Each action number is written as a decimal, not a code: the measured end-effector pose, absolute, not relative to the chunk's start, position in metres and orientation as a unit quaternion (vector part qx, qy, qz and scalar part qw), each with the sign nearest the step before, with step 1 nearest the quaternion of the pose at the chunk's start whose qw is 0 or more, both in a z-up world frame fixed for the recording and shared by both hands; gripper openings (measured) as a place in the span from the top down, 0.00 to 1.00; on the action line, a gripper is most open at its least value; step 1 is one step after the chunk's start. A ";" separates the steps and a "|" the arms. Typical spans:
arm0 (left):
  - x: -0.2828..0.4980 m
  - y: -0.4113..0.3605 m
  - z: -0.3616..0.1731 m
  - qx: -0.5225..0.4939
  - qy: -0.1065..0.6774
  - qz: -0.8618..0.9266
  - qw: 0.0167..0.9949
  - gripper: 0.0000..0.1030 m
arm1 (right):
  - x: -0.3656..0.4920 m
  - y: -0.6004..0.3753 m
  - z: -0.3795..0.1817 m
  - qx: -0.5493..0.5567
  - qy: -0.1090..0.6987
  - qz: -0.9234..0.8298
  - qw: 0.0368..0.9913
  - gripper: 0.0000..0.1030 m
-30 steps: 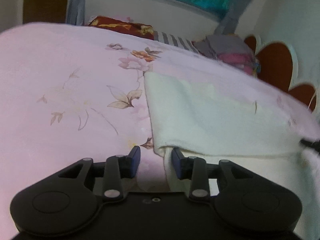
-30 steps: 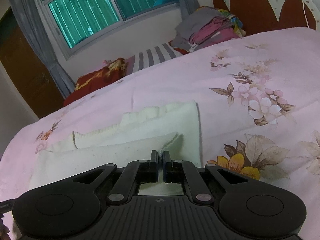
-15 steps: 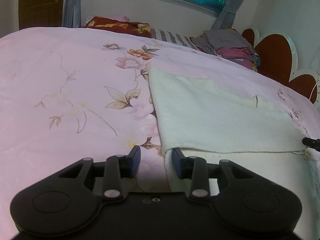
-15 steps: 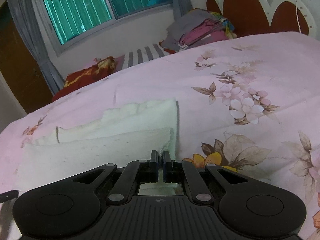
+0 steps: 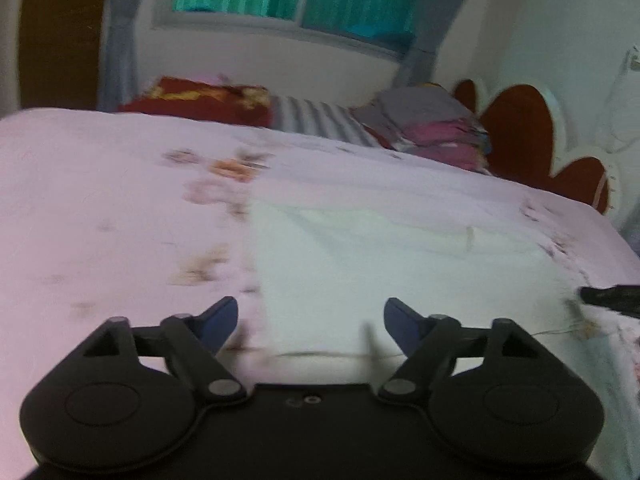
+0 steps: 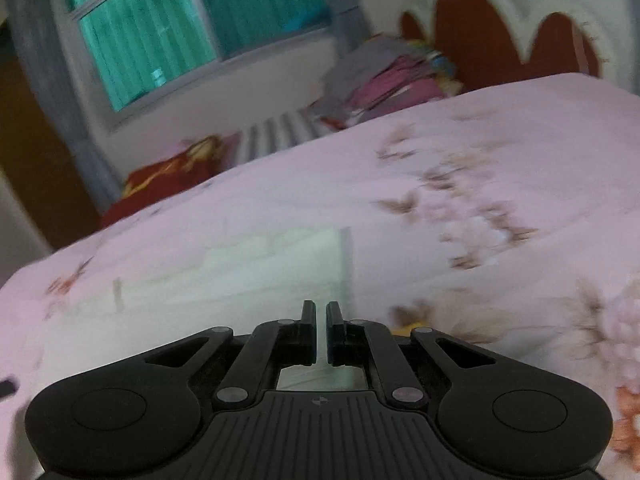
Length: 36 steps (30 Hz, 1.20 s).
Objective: Fold small clothes
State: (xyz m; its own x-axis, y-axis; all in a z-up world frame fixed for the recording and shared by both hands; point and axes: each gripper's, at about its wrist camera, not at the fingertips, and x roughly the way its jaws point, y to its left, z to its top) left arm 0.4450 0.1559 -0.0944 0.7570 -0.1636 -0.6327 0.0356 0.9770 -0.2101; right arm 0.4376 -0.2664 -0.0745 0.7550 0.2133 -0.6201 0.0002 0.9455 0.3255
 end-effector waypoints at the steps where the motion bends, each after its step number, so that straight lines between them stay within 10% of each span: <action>1: 0.452 0.149 -0.099 -0.092 0.351 -0.060 0.930 0.29 | 0.440 -0.256 -0.077 0.143 0.350 0.070 0.923 0.96; 5: 0.471 0.126 -0.126 -0.038 0.391 -0.090 0.915 0.16 | 0.450 -0.221 -0.102 0.075 0.401 0.085 0.909 0.97; 24: 0.543 0.165 -0.114 -0.127 0.332 -0.105 0.929 0.19 | 0.518 -0.240 -0.092 0.053 0.370 0.035 0.927 0.96; 26: 0.546 0.150 -0.113 -0.122 0.339 -0.111 0.926 0.19 | 0.510 -0.222 -0.085 0.064 0.349 0.056 0.933 0.78; 27: 0.546 0.142 -0.114 -0.120 0.340 -0.118 0.925 0.19 | 0.508 -0.208 -0.083 0.062 0.345 0.075 0.934 0.38; 28: 0.546 0.134 -0.114 -0.119 0.342 -0.124 0.924 0.20 | 0.505 -0.193 -0.081 0.060 0.334 0.100 0.935 0.34; 29: 0.545 0.125 -0.115 -0.117 0.343 -0.129 0.923 0.22 | 0.504 -0.178 -0.080 0.059 0.329 0.126 0.934 0.34; 32: 0.538 0.104 -0.114 -0.112 0.329 -0.136 0.928 0.23 | 0.507 -0.141 -0.082 0.055 0.346 0.179 0.919 0.78; 36: 0.541 0.096 -0.129 -0.099 0.345 -0.128 0.925 0.24 | 0.505 -0.114 -0.089 0.057 0.366 0.221 0.902 0.86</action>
State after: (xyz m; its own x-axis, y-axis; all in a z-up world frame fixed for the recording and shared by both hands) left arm 0.5412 0.0959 -0.1286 0.7294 -0.3042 -0.6128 0.1678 0.9479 -0.2708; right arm 0.5055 -0.1144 -0.0890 0.6345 0.4405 -0.6351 -0.3577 0.8958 0.2639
